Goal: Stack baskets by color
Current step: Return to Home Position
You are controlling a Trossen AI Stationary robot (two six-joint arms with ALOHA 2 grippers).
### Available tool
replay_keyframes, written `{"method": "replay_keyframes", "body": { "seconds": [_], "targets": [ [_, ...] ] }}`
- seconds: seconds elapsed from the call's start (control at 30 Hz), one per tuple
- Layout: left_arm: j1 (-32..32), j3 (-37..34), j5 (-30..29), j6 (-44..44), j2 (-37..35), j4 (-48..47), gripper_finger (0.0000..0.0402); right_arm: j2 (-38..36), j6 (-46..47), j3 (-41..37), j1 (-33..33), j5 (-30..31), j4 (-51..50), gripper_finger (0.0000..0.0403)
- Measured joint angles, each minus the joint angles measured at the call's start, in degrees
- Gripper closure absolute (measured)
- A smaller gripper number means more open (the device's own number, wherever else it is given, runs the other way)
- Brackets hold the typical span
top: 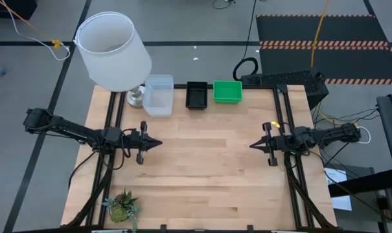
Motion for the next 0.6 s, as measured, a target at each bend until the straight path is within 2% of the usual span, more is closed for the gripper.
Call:
{"method": "replay_keyframes", "body": {
  "seconds": [0.2, 0.37, 0.5, 0.6],
  "targets": [
    [0.0, 0.02, -0.16, 0.4, -0.24, 0.21, 0.039, 0.0, -1.11, -0.47, -5.74, -0.16, 0.39, 0.0403],
    [-0.23, 0.02, -0.11, -0.22, -0.22, 0.16, 0.0398, 0.0, 0.46, -0.52, -10.83, -2.95, 0.28, 0.0403],
    [-0.59, 0.02, -0.07, -0.52, -0.26, 0.14, 0.0389, 0.02, 1.06, -0.55, -12.82, -2.93, 0.0, 0.0403],
    [-0.57, 0.04, -0.02, 0.23, -1.99, -0.21, 0.0397, 0.08, 1.05, -0.55, -13.46, -2.93, -0.31, 0.0403]
  ]
}}
